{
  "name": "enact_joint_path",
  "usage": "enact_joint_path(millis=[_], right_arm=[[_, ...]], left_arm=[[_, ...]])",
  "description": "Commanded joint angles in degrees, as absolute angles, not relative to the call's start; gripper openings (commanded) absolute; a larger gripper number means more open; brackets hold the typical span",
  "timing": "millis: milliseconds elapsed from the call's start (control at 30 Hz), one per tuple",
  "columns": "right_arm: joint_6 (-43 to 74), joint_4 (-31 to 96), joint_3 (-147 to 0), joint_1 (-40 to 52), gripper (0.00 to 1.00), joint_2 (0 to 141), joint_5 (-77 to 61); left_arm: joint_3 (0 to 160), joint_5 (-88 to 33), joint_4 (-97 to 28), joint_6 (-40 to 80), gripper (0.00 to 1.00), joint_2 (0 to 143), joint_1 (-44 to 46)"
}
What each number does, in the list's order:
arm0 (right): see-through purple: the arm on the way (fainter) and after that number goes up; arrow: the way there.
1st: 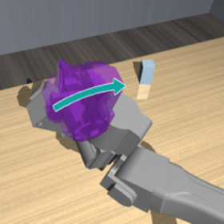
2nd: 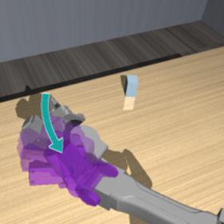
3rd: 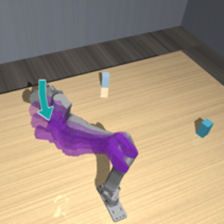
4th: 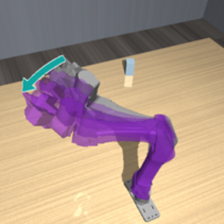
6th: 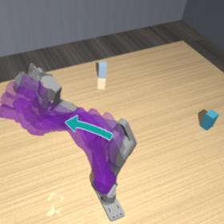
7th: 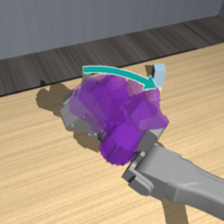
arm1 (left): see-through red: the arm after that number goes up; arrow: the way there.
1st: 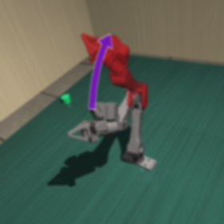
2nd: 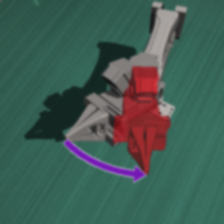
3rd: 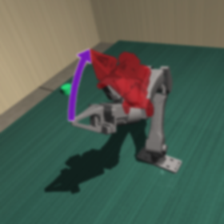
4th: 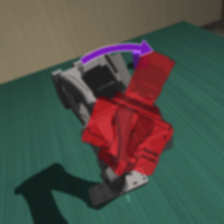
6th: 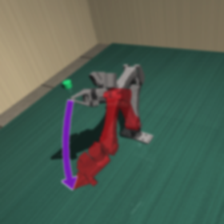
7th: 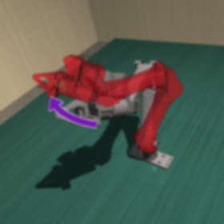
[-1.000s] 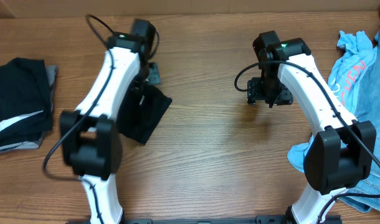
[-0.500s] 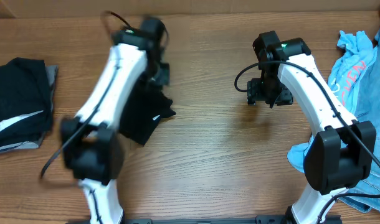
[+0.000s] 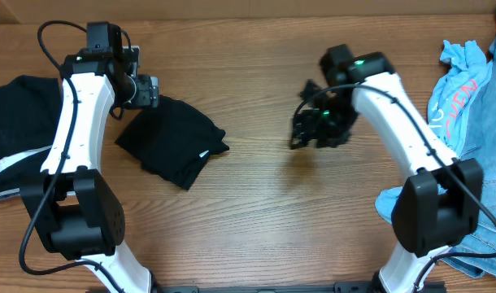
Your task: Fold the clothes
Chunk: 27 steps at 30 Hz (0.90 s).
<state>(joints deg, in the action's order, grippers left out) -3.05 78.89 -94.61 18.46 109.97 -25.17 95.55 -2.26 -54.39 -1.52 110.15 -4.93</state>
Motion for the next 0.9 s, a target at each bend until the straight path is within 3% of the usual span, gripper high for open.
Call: enact_joint_path(millis=[0, 200, 433, 600, 733, 767, 800, 867], right_arm=[[-0.1, 73.4, -94.7, 26.6, 0.7, 109.1, -33.3], [3.5, 68.2, -94.1, 36.0, 0.71, 115.8, -33.1], [3.7, 67.8, -94.1, 36.8, 0.71, 119.4, -33.1], [3.7, 67.8, -94.1, 36.8, 0.72, 119.4, -33.1], [3.7, 68.0, -94.1, 36.8, 0.72, 119.4, -33.1], [3.7, 68.3, -94.1, 36.8, 0.72, 119.4, -33.1], [3.7, 68.4, -94.1, 36.8, 0.72, 119.4, -33.1], [3.7, 68.7, -94.1, 36.8, 0.72, 119.4, -33.1]], left_arm=[[95.4, -6.0, -52.5, -5.9, 0.76, 114.8, -5.7], [95.4, -6.0, -52.0, -5.6, 0.77, 123.0, -5.7], [95.4, -1.1, -50.1, -5.6, 0.86, 123.0, -5.7], [95.4, -5.6, -48.5, -9.1, 0.96, 123.8, -5.7], [95.3, -10.3, -51.0, -10.8, 0.92, 126.5, -5.7], [95.3, -8.8, -52.3, -10.7, 0.83, 127.7, -5.8], [95.3, -8.4, -53.0, -10.7, 0.68, 128.2, -5.9], [95.3, -8.3, -55.5, -10.7, 0.21, 129.1, -6.2]])
